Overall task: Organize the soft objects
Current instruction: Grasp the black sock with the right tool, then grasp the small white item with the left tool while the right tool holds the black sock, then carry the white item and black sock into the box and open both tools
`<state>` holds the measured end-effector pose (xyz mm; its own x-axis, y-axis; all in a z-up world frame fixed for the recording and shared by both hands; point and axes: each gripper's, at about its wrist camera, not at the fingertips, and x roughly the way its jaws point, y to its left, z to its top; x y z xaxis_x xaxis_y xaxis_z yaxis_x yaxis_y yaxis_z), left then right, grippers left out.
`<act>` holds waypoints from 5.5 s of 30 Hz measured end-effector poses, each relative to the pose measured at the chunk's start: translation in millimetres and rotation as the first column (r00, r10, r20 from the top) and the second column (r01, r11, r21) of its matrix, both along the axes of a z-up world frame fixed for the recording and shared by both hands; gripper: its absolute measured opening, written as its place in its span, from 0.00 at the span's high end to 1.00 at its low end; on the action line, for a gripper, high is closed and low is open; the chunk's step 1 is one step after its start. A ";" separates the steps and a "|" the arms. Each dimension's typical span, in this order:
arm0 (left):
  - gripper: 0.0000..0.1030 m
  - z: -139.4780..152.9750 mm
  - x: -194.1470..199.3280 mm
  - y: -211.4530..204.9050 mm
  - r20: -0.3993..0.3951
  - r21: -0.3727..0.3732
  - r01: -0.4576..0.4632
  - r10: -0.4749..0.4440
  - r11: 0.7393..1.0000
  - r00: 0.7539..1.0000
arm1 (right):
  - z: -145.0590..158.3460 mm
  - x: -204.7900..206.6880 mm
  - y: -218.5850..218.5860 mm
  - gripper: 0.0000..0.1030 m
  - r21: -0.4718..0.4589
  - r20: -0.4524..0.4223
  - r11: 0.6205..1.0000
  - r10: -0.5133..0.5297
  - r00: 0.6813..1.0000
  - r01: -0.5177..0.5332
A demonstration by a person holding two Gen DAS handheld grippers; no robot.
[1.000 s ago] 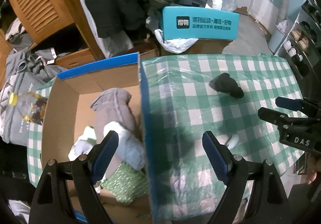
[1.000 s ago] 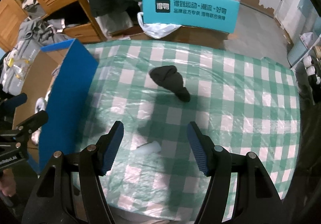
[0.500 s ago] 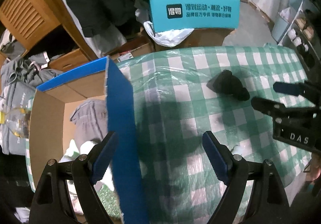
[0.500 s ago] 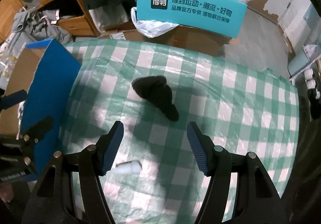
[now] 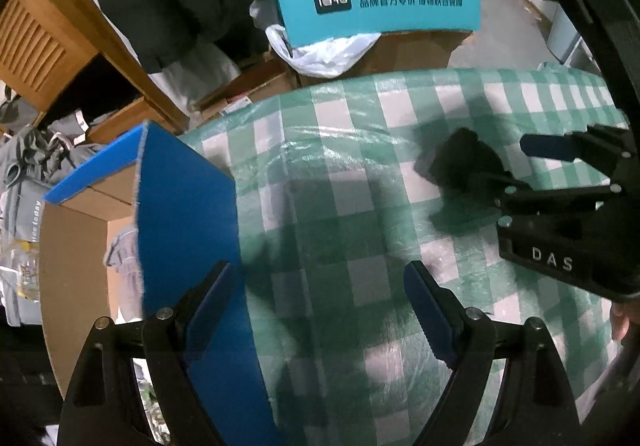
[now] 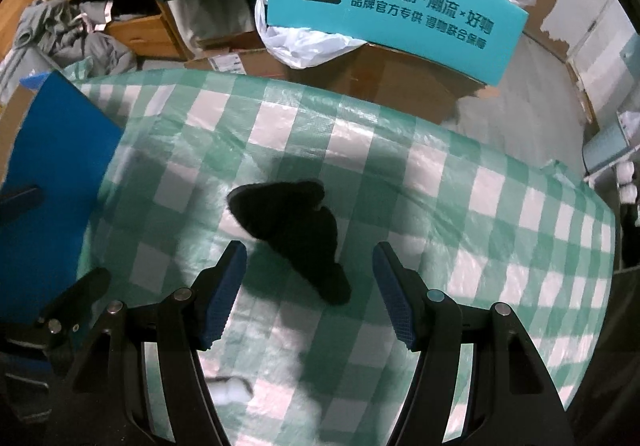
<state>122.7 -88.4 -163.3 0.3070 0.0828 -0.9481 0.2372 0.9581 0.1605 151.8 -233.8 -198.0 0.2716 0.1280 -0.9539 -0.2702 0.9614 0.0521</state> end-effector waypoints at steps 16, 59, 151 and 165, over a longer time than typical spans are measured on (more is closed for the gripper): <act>0.15 -23.2 4.3 -8.1 -0.043 0.004 0.012 -0.012 1.000 0.999 | -23.2 6.0 -1.0 0.50 0.057 -0.020 0.998 -0.002 1.000 0.003; 0.16 -25.9 -73.8 -58.2 -0.055 -0.079 0.260 -0.265 0.962 0.963 | -8.4 -115.0 -72.1 0.62 0.109 -0.179 0.939 -0.304 0.936 0.326; 0.83 81.4 -107.3 2.9 0.147 -0.133 0.190 -0.171 0.973 0.974 | 123.3 -148.0 -7.0 0.62 0.263 0.074 0.953 -0.174 0.982 0.149; 0.83 103.3 -111.4 47.2 0.189 -0.166 0.125 -0.093 0.978 0.978 | 140.4 -148.0 38.1 0.62 0.277 0.105 0.958 -0.099 0.990 0.067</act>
<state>11.3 -41.2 -60.0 0.4708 -0.1237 -0.8735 0.3247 0.9449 0.0412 3.9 -195.8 -57.5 0.3992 0.3509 -0.8470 -0.2100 0.9343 0.2881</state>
